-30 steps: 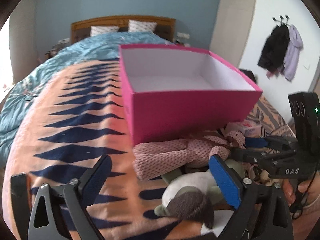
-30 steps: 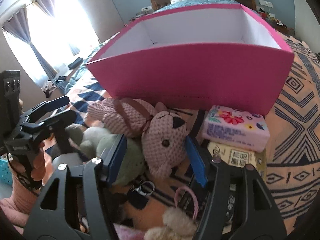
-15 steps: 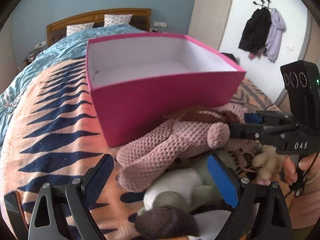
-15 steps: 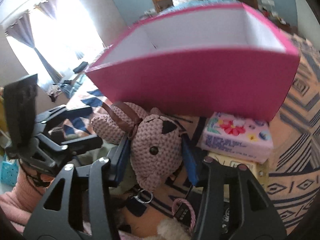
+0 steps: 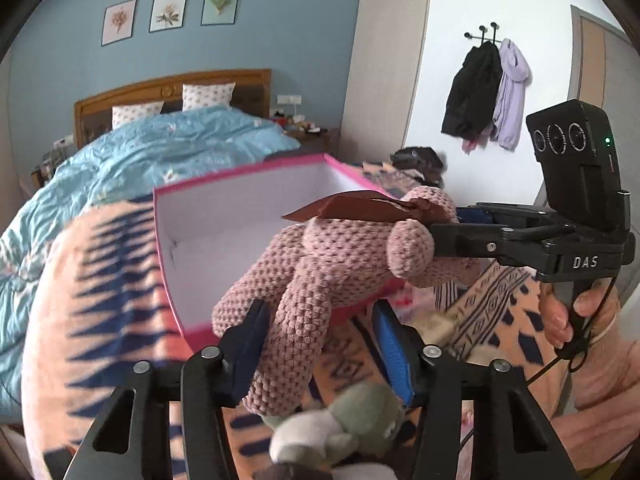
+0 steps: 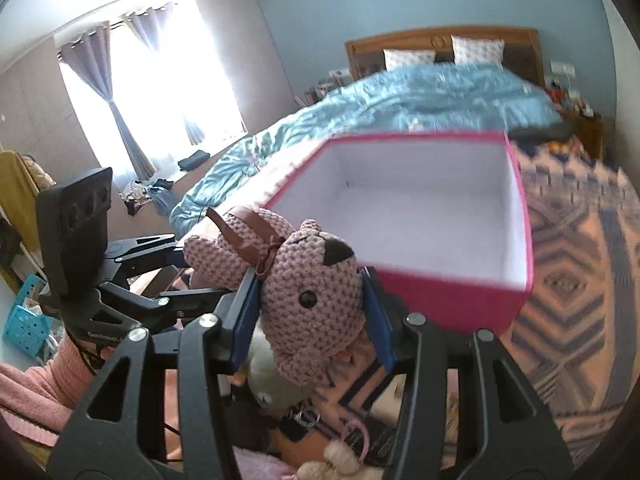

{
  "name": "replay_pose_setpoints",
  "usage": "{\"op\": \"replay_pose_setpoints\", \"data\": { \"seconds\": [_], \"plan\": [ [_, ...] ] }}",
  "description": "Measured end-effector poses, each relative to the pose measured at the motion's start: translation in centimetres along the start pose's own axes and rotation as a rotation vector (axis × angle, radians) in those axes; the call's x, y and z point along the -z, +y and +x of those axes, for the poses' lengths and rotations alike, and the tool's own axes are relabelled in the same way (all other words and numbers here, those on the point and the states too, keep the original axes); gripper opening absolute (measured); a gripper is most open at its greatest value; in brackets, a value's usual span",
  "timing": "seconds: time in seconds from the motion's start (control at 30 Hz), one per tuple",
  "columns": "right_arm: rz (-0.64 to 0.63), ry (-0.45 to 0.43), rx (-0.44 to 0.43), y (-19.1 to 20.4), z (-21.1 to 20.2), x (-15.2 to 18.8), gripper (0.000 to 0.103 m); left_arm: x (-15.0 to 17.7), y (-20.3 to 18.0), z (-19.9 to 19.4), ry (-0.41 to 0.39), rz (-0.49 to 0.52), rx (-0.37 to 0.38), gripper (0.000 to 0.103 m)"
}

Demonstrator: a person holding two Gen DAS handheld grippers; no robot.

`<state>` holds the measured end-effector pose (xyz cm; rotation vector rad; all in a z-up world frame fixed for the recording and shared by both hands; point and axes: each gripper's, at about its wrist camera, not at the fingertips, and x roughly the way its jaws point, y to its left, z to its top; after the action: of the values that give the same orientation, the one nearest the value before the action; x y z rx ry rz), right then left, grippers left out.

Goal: Organize objects
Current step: 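Grasp the pink knitted bear with the right gripper and lift it into the box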

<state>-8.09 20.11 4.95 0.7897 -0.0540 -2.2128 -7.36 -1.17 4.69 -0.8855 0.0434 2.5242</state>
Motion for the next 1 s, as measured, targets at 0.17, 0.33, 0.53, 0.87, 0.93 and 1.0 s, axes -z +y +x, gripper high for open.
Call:
{"op": "replay_pose_setpoints", "data": {
  "seconds": [0.17, 0.33, 0.53, 0.87, 0.93, 1.0],
  "plan": [
    [-0.053, -0.029, 0.020, 0.0, 0.8, -3.2, 0.052, -2.8, 0.5, 0.6, -0.013, 0.030, -0.038, 0.053],
    [-0.047, 0.010, 0.019, -1.6, 3.5, -5.0, 0.052, -4.3, 2.1, 3.3, 0.035, 0.019, -0.081, 0.053],
    [-0.029, 0.101, 0.021, -3.9, 7.5, -5.2, 0.052, -4.4, 4.6, 7.7, 0.137, -0.032, -0.075, 0.050],
    [-0.001, 0.260, -0.006, -6.0, 13.2, -4.3, 0.052, -2.9, 5.7, 11.3, 0.263, -0.010, -0.147, 0.050],
    [-0.004, 0.292, -0.008, -6.1, 14.3, -4.0, 0.052, -2.7, 5.9, 11.6, 0.279, -0.012, -0.161, 0.050],
    [-0.005, 0.317, -0.013, -6.1, 15.0, -3.8, 0.052, -2.6, 5.8, 11.6, 0.277, 0.005, -0.177, 0.049]
  ]
}}
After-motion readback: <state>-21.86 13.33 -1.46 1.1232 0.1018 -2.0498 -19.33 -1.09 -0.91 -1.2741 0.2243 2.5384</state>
